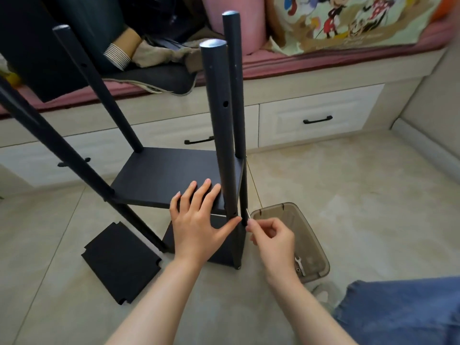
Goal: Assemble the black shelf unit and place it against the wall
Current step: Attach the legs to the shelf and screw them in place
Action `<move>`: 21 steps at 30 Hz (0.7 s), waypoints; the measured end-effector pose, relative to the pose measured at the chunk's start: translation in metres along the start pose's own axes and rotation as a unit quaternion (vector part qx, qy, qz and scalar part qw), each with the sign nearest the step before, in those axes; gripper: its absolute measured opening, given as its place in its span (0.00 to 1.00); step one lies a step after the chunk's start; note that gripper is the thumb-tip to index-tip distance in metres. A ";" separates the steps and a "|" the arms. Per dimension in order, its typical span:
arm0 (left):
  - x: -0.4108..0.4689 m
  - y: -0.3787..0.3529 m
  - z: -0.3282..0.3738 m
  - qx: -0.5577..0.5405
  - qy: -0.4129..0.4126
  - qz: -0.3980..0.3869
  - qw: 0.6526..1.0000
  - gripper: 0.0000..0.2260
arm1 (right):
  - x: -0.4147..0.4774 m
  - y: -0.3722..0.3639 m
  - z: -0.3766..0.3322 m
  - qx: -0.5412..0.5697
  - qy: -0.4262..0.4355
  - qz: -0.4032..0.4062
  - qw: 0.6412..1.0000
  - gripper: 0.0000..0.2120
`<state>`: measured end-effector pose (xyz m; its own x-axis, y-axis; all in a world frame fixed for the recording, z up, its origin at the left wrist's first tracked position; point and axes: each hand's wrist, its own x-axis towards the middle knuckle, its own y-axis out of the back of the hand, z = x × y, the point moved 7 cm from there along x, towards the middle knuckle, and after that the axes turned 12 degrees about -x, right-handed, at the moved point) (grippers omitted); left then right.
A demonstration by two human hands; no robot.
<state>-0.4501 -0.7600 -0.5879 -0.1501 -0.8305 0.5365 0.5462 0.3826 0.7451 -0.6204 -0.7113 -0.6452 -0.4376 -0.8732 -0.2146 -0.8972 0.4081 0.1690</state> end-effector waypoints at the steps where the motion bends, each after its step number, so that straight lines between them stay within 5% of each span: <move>1: 0.000 0.000 0.001 0.000 0.001 -0.005 1.000 0.34 | -0.009 0.001 -0.004 0.006 0.012 -0.003 1.000 0.05; 21: -0.001 -0.001 -0.001 0.007 0.025 -0.025 0.999 0.33 | -0.028 0.003 -0.036 -0.115 0.147 -0.018 0.982 0.07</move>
<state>-0.4501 -0.7602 -0.5895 -0.1359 -0.8679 0.4779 0.5265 0.3453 0.7769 -0.6090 -0.6955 -0.6044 -0.3396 -0.9388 0.0580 -0.8592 0.3348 0.3868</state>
